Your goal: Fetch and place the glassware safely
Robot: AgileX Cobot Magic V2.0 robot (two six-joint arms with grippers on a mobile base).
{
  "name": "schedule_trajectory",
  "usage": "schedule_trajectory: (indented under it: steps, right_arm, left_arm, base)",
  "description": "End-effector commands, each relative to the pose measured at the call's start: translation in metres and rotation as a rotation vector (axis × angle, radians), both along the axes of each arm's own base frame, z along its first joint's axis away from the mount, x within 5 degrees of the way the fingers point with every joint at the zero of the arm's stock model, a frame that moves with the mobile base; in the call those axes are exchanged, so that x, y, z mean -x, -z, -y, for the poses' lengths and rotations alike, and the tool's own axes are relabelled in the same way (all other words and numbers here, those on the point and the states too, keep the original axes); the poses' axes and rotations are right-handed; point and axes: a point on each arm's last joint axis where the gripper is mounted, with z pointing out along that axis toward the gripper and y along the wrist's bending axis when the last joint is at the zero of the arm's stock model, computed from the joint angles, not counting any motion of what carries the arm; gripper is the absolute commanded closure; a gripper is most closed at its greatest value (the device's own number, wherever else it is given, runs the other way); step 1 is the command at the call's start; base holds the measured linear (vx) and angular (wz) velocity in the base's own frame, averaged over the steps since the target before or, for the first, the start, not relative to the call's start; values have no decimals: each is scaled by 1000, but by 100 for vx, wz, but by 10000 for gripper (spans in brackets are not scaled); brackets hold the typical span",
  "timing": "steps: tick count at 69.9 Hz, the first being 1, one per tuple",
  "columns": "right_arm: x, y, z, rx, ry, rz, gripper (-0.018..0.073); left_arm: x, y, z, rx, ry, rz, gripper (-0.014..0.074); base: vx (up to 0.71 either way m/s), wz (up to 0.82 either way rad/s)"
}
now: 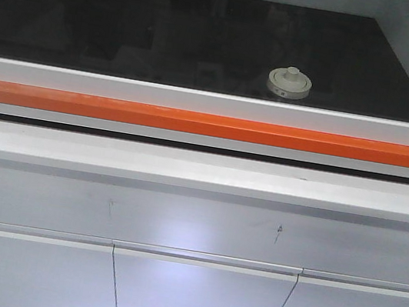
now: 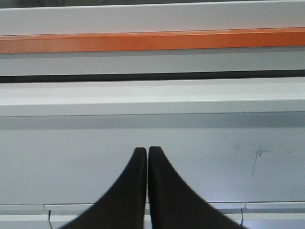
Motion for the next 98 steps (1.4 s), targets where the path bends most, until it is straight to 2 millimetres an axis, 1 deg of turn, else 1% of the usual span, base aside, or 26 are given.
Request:
schedule_trajectory:
  steps: [1,28,46,50,57,62,68,69,74,76,78,81,83,84,85,86,91,97,98]
  right_arm:
    - [0,-1,0,19,0,67,563]
    - [0,-1,0,19,1,67,563]
    - [0,-4,0,-2,-1,94,563]
    - [1,-9,0,-20,-4,152,563]
    - [3,-22,-1,8,-8,278,563]
    - [6,-37,-1,18,-10,349,563]
    - [12,-63,-2,39,-8,415,563]
    - [13,-68,-2,42,-8,428,563]
    - [20,-99,-3,70,-7,492,563]
    - [21,-112,-3,88,-4,510,563]
    - [24,-127,-3,108,0,537,563]
    - [22,-145,-3,138,5,549,563]
    - [22,-157,-3,148,7,559,563]
    - [23,-166,-4,150,8,574,563]
    - [20,-172,-3,151,8,570,563]
    - [19,-177,-3,151,9,573,563]
    - [12,-206,-3,151,9,588,563]
    - [-7,-228,-1,138,5,568,563]
    - [-9,-232,-1,133,5,571,563]
  left_arm:
    - [-1,3,0,12,-7,54,603]
    - [-1,0,-1,-17,-8,82,603]
    - [0,-18,-1,-1,-15,274,603]
    - [1,-23,-1,7,-15,329,603]
    - [5,-40,-1,49,-12,454,603]
    - [9,-57,-1,58,-8,513,603]
    - [14,-83,-1,55,-6,561,603]
    - [15,-91,-1,54,-5,578,603]
    - [18,-118,0,52,-3,610,603]
    - [17,-132,0,51,-2,622,603]
    - [15,-140,-1,51,-2,619,603]
    - [12,-159,-1,49,-2,635,603]
    - [8,-172,-1,49,-2,636,603]
    - [5,-173,-1,49,-2,626,603]
    - [2,-180,-1,48,-3,624,603]
    - [1,-183,-1,48,-3,623,603]
    - [-18,-205,-3,46,-4,600,603]
    - [-39,-225,-4,48,-5,581,603]
    - [-45,-227,-5,49,-6,569,603]
  base:
    - [0,0]
    - [0,0]
    - [0,0]
    - [0,0]
    - [0,0]
    - [0,0]
    - [0,0]
    - [0,0]
    - [0,0]
    - [0,0]
    - [0,0]
    - [0,0]
    - [0,0]
    - [0,0]
    - [0,0]
    - [0,0]
    - [0,0]
    - [0,0]
    - [0,0]
